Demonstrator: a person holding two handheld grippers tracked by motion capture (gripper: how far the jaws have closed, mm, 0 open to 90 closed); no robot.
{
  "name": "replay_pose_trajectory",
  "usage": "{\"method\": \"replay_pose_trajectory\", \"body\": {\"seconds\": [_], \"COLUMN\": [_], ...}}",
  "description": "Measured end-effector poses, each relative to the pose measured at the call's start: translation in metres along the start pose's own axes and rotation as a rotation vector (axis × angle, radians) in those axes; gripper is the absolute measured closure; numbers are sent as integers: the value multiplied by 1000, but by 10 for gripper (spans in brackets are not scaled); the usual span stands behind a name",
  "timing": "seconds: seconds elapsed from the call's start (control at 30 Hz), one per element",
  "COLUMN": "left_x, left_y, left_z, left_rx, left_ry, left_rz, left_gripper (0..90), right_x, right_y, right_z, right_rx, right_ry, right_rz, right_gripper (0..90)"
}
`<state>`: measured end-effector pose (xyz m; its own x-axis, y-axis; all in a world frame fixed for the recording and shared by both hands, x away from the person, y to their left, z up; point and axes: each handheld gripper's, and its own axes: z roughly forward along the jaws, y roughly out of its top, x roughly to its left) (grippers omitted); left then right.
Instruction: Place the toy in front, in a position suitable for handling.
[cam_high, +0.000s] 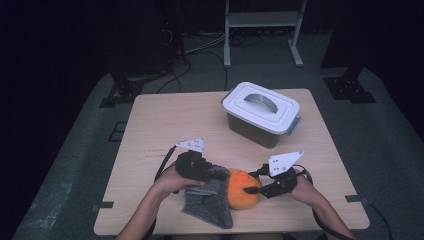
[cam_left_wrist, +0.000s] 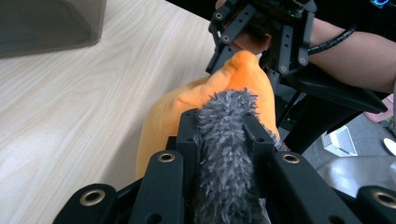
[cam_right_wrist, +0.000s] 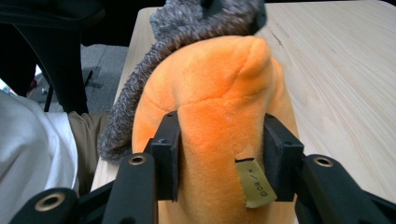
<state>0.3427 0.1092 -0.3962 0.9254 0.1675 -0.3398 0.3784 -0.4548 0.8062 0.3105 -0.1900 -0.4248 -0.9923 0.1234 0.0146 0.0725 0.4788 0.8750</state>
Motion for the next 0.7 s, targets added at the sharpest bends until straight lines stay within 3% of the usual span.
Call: {"method": "replay_pose_trajectory", "body": {"seconds": [0.17,0.27,0.47,0.57,0.6,0.7], "left_x": [-5,-7,-12,-15,-16,-16], "left_y": [6,9,13,17,17,19], "left_z": [7,9,15,19,20,16], "left_rx": [6,10,2,14,22,21], "left_ry": [-2,1,-9,-15,-15,-5], "left_rz": [9,10,12,27,28,39], "left_gripper": [731,730,730,729,730,731], "right_x": [-2,4,24,27,26,23], "right_y": [0,7,19,24,24,20], "right_z": [-6,-9,-17,-12,-9,-7], "right_rx": [21,76,63,92,115,106], "right_ry": [-24,-84,-165,-177,-167,-142], "right_rz": [84,144,152,149,153,137], "right_gripper": [380,290,267,289,344,501]}}
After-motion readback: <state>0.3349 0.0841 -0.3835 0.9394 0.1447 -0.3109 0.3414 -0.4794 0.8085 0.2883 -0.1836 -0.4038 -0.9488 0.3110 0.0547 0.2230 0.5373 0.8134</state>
